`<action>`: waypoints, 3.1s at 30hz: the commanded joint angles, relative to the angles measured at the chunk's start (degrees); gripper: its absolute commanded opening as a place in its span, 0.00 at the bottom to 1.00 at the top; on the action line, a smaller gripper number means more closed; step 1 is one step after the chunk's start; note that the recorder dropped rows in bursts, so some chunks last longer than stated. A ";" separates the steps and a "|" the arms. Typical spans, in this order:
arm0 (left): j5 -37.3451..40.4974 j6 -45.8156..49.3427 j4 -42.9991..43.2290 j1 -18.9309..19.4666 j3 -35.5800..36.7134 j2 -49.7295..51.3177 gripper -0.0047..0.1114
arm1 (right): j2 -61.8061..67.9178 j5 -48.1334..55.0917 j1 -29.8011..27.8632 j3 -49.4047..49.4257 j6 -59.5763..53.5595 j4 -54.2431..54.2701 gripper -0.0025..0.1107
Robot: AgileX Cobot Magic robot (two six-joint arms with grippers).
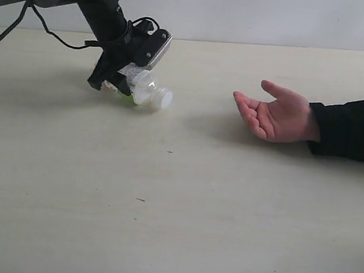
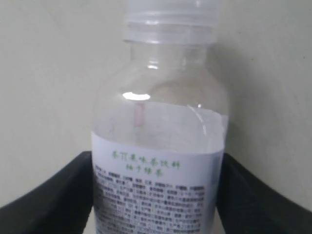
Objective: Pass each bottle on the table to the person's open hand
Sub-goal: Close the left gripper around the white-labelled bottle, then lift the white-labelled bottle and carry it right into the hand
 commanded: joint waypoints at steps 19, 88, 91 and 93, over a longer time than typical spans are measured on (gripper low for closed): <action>5.89 -21.81 -0.66 -0.82 -0.31 -10.16 0.05 | -0.47 -0.05 0.00 0.18 -0.06 -0.14 0.02; -26.54 -138.10 -15.61 -21.74 -0.31 -0.40 0.44 | -0.47 0.08 0.00 0.18 -0.06 -0.14 0.02; -26.54 -137.99 -15.61 -21.71 -0.31 -0.40 0.45 | -0.47 0.08 0.00 0.18 -0.06 -0.14 0.02; -26.54 -137.86 -15.61 -21.62 -0.31 -0.40 0.51 | -0.47 0.08 0.00 0.18 -0.06 -0.14 0.02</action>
